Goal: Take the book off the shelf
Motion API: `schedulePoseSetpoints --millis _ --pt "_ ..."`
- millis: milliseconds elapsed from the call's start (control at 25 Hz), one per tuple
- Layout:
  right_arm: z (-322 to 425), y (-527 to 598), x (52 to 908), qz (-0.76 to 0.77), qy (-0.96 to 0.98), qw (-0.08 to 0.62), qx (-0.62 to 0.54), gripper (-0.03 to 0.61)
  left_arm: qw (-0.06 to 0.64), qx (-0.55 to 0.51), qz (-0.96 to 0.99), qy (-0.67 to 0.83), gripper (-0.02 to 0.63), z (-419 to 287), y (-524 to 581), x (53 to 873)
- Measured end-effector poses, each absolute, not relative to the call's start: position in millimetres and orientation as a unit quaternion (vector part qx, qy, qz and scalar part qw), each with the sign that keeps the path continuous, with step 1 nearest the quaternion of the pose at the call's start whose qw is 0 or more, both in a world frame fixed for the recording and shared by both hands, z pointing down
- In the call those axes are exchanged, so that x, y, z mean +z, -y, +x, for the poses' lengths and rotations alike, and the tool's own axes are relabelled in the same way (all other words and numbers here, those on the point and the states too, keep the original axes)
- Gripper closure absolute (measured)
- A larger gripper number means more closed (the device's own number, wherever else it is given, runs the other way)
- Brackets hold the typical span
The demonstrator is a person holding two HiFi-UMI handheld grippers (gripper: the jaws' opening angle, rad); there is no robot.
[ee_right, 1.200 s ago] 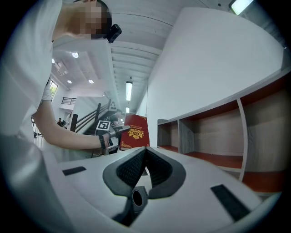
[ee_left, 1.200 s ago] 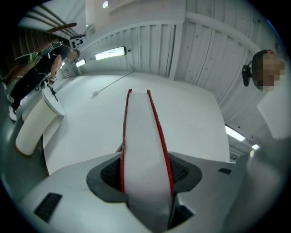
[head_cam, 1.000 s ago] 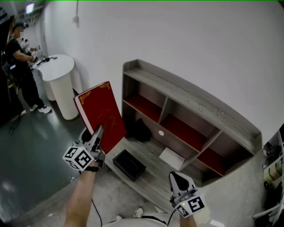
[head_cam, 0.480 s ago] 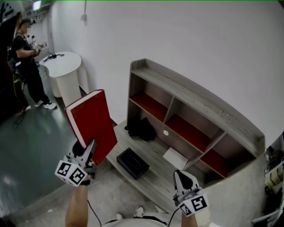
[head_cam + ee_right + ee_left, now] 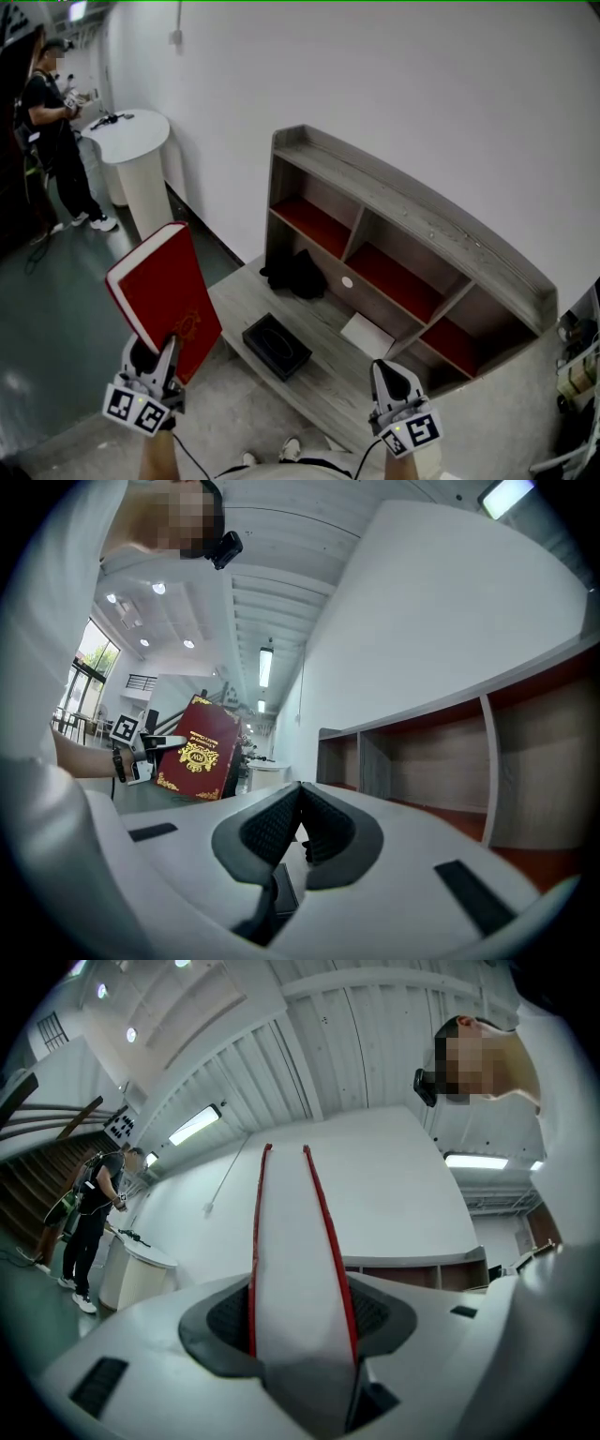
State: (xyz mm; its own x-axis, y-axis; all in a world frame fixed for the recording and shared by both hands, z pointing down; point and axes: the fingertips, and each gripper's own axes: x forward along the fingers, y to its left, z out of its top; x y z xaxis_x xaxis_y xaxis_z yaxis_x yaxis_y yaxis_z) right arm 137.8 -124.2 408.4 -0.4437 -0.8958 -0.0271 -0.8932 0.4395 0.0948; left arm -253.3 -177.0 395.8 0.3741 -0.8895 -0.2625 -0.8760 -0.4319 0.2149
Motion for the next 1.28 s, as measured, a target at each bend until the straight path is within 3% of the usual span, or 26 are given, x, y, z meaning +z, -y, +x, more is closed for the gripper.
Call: schedulePoseSetpoints --millis 640,1280 --pt "159 131 405 0.529 0.847 0.027 -0.050 0.555 0.026 -0.173 0.778 0.604 0.376 -287 96 417" --pt "170 121 402 0.542 0.838 0.019 -0.054 0.555 0.014 -0.182 0.794 0.580 0.374 -269 111 396"
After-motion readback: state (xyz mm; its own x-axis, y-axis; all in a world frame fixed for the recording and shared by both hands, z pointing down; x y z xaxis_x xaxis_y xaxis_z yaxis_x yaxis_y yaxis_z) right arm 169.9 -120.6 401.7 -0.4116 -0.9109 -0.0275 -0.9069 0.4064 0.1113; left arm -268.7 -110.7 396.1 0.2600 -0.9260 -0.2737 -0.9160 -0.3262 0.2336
